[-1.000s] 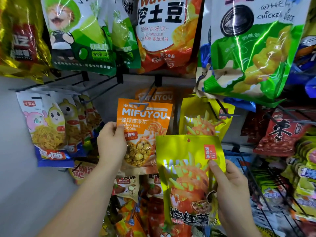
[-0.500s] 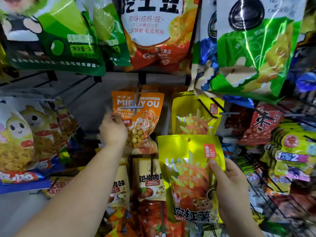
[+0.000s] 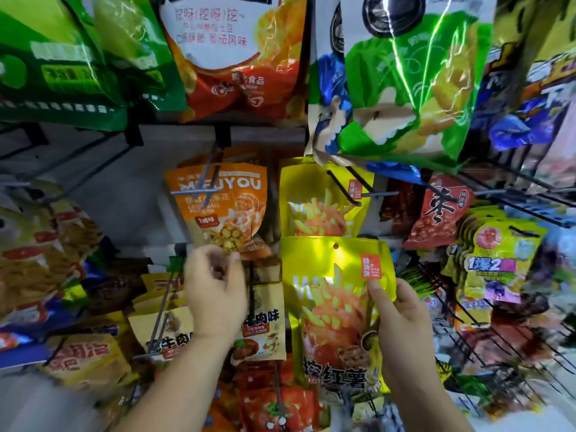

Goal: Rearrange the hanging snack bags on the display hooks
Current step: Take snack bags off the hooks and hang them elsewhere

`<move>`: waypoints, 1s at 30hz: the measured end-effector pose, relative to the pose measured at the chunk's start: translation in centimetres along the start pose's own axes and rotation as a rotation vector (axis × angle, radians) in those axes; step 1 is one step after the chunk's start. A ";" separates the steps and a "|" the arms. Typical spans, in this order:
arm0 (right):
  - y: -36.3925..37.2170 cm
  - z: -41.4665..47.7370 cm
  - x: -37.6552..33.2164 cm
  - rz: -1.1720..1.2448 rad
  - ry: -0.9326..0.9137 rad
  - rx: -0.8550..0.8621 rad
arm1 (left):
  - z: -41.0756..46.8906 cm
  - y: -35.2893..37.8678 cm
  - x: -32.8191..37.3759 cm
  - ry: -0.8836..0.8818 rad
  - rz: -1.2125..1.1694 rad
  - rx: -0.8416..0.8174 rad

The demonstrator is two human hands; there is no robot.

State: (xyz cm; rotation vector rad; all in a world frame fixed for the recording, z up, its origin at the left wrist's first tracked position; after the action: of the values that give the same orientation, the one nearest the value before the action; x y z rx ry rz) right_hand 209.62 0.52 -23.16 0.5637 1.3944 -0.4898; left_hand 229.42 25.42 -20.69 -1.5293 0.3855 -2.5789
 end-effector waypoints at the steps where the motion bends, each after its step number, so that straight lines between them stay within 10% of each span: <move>1: -0.3 0.0 -0.1 -0.005 0.001 -0.002 | 0.0 2.0 0.7 0.016 -0.008 -0.119; 5: -2.3 -0.2 -0.4 -0.032 -0.007 0.018 | 2.2 7.7 1.7 -0.092 -0.044 -0.333; 13: -5.5 -0.5 -1.2 -0.030 0.009 0.018 | 4.7 11.0 1.9 -0.249 -0.188 -0.217; 30: -6.5 -0.7 -1.6 0.025 -0.027 -0.092 | -0.2 8.3 10.2 0.046 -0.010 -0.221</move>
State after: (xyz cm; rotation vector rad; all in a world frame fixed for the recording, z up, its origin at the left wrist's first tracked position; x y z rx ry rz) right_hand 204.78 -4.06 -22.15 0.4975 1.3756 -0.4101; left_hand 224.07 15.14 -14.48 -1.5422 0.6902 -2.6583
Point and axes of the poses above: each hand's wrist, its own z-axis towards the middle knuckle, its own y-axis out of the palm, x = y × z, the point moved 10 cm from there along z, towards the middle knuckle, and after that the axes turned 13 degrees about -x, right-handed, at the moved point
